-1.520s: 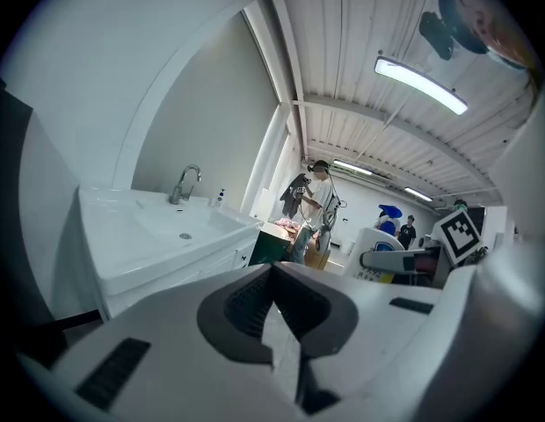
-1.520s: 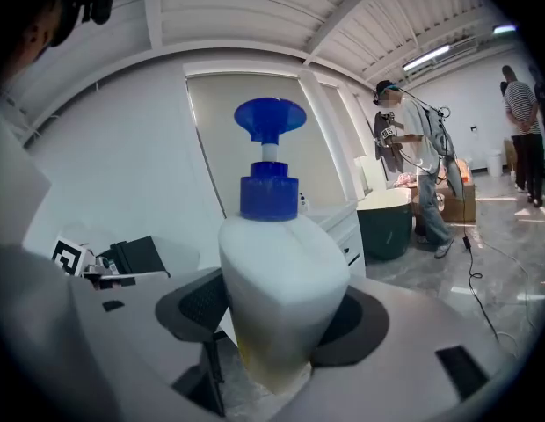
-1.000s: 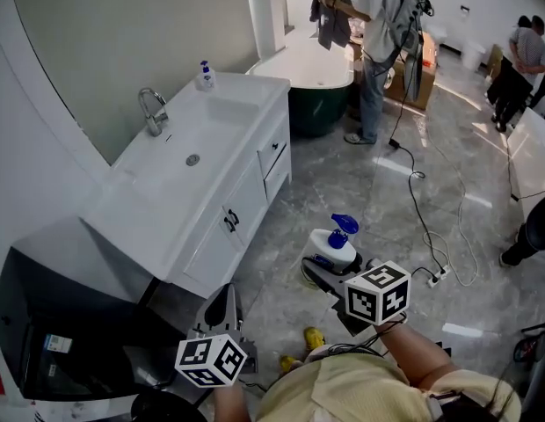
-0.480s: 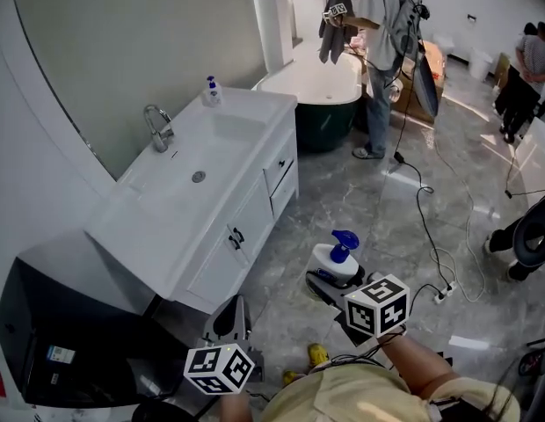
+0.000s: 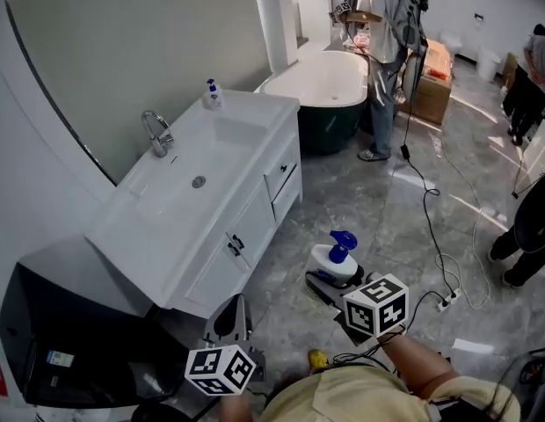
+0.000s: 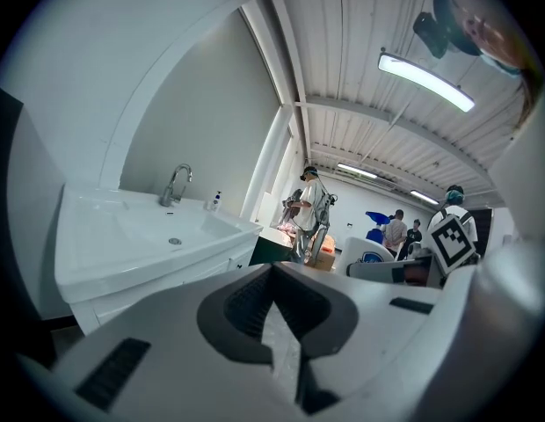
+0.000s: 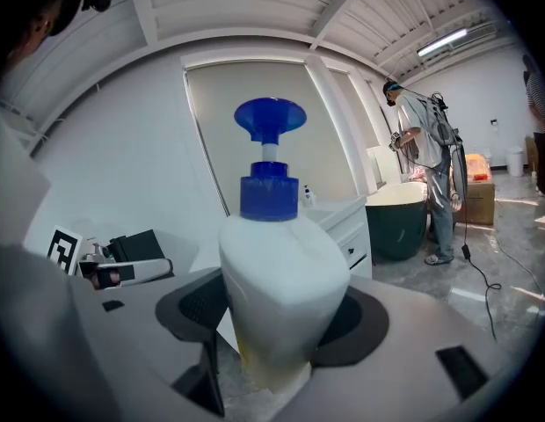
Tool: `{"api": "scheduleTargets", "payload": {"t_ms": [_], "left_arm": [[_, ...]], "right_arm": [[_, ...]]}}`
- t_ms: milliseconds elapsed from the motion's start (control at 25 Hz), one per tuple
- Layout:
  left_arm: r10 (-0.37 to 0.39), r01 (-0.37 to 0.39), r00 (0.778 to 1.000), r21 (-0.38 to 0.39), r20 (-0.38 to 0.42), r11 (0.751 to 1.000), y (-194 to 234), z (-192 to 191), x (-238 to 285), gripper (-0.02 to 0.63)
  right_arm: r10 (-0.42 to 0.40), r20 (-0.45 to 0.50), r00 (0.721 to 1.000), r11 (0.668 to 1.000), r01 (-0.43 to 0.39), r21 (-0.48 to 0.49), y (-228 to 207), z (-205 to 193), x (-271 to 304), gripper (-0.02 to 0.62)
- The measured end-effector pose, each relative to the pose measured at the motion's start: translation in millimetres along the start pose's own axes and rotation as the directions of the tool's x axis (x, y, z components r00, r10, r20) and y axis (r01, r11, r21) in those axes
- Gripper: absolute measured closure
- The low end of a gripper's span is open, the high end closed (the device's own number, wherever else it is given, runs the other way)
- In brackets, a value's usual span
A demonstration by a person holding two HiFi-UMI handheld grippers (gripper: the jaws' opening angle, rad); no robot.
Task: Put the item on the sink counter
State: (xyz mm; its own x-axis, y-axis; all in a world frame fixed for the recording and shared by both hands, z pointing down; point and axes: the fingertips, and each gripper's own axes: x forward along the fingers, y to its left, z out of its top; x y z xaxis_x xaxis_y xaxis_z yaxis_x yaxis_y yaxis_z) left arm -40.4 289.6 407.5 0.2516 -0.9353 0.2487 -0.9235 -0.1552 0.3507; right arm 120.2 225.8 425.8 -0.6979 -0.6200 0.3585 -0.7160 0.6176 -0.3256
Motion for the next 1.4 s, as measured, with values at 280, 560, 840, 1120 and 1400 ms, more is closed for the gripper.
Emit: {"api": "scheduleTargets", "payload": {"t_ms": [280, 560, 840, 1120, 1400], "left_arm": [[0.007, -0.007, 1.000, -0.003, -0.001, 1.000, -0.8, -0.5, 8.2, 0.577], [-0.003, 0.003, 1.000, 0.002, -0.011, 1.000, 1.1, 4.1, 26.7, 0.577], [-0.042, 0.042, 0.999, 0.008, -0.025, 0.999, 11.1, 13.7, 56.6, 0.577], [-0.077, 0.078, 0.996, 0.012, -0.037, 0.997, 33.4, 29.8, 93.7, 0.577], [-0.098, 0.098, 0.994, 0.001, -0.046, 0.995, 56.0, 45.8, 126.2, 0.577]], "right_arm": [[0.007, -0.017, 1.000, 1.000, -0.007, -0.003, -8.0, -2.5, 6.4, 0.301], [0.001, -0.026, 1.000, 1.000, -0.001, -0.010, -16.8, 0.9, 15.5, 0.301], [-0.039, -0.022, 0.999, 0.999, 0.038, -0.031, -27.0, 8.8, 33.0, 0.301], [-0.051, -0.031, 0.998, 0.998, 0.050, -0.023, -36.5, 25.9, 69.3, 0.301], [-0.063, -0.037, 0.997, 0.998, 0.062, -0.019, -44.8, 44.7, 106.3, 0.301]]}}
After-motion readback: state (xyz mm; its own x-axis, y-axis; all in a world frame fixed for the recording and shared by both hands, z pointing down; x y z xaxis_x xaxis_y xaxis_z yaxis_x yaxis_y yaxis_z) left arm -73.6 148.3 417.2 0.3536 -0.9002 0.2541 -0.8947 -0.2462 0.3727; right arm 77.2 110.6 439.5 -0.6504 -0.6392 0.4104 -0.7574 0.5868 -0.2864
